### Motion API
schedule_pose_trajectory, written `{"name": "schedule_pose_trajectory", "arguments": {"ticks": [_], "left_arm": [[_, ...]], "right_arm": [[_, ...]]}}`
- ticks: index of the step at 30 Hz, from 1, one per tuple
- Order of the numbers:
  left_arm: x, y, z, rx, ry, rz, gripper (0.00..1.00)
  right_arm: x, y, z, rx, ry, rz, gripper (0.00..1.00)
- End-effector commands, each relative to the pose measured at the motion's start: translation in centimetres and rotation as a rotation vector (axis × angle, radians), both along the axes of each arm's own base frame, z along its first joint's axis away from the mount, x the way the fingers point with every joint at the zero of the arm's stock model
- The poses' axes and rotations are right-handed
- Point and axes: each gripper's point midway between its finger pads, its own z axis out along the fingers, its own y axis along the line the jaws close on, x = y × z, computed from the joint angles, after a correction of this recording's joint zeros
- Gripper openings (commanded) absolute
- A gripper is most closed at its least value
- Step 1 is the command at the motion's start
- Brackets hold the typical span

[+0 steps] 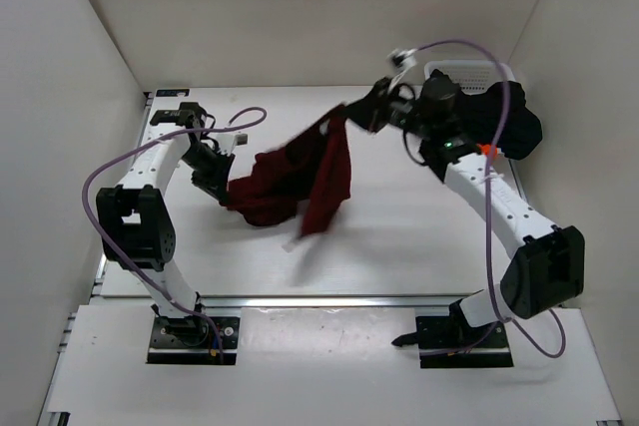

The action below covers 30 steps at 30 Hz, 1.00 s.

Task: Fold and stack the t-shirts
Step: Flatten out the tshirt

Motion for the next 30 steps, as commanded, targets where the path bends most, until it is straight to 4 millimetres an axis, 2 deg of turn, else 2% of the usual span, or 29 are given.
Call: {"name": "schedule_pose_trajectory", "arguments": {"ticks": [1,2,4,5,7,8,10,12,13,14,15,17,18,20,21,23,24,26,27,28,30], "left_arm": [[-0.3,0.6,2.5,0.006,-0.089,-0.029,0.0],[-0.4,0.7,2.4,0.002,-0.081,-0.034,0.0],[-0.8,0.7,2.5,0.005,-0.074,-0.042,0.0],[-0.9,0.6,2.6,0.004,-0.071,-0.042,0.0],[-1.0,0.5,2.8,0.0,-0.078,-0.044,0.0],[-0.9,0.5,2.8,0.002,-0.084,-0.047,0.0],[-1.1,0.2,3.3,0.001,-0.093,-0.052,0.0],[-1.1,-0.6,3.8,-0.012,-0.108,-0.066,0.0],[-1.1,-0.7,4.1,-0.012,-0.107,-0.062,0.0],[-1.1,-1.2,4.3,-0.03,-0.117,-0.077,0.0],[-1.3,-1.5,4.6,-0.035,-0.121,-0.081,0.0],[-1.5,-1.7,4.9,-0.047,-0.129,-0.084,0.0],[-1.6,-1.6,4.8,-0.057,-0.124,-0.071,0.0],[-2.8,-2.0,4.0,-0.081,-0.088,-0.073,0.0],[-3.1,-2.1,3.7,-0.096,-0.073,-0.059,0.0],[-5.9,-2.6,1.5,-0.144,0.03,-0.032,0.0],[-6.5,-2.8,0.9,-0.148,0.05,-0.022,0.0],[-9.3,-3.1,-1.6,-0.14,0.137,-0.006,0.0],[-9.9,-3.1,-2.4,-0.139,0.159,0.029,0.0],[-10.6,-3.4,-2.3,-0.175,0.188,0.035,0.0],[-10.2,-3.4,-2.3,-0.196,0.167,0.062,0.0]], "right_arm": [[6.2,-4.3,2.9,0.172,0.095,-0.26,0.0],[8.0,-5.6,-0.2,0.109,0.199,-0.357,0.0],[10.3,-8.5,-4.8,0.036,0.358,-0.467,0.04],[10.8,-9.3,-5.8,0.02,0.386,-0.496,0.2],[11.7,-12.1,-9.0,-0.046,0.49,-0.576,0.39],[11.9,-12.5,-9.3,-0.057,0.499,-0.582,0.42],[12.0,-14.6,-10.4,-0.073,0.554,-0.63,0.51],[11.7,-15.8,-11.2,-0.125,0.54,-0.669,0.52],[11.1,-15.9,-10.6,-0.138,0.52,-0.677,0.52],[11.1,-16.5,-11.0,-0.19,0.487,-0.695,0.53],[10.6,-16.1,-10.3,-0.23,0.436,-0.701,0.54],[9.4,-13.5,-10.0,-0.329,0.345,-0.644,0.56],[9.5,-12.7,-9.2,-0.385,0.28,-0.627,0.58],[8.6,-7.0,-9.5,-0.456,0.214,-0.487,0.58],[8.3,-5.5,-10.0,-0.482,0.196,-0.449,0.57],[8.3,-0.3,-11.8,-0.514,0.202,-0.36,0.57],[8.0,1.1,-12.2,-0.522,0.206,-0.339,0.57],[8.0,5.8,-13.9,-0.537,0.207,-0.273,0.59],[7.5,7.4,-14.4,-0.545,0.199,-0.251,0.6],[7.4,9.0,-16.0,-0.558,0.212,-0.232,0.6],[6.4,11.3,-18.3,-0.587,0.22,-0.19,0.62]]}}
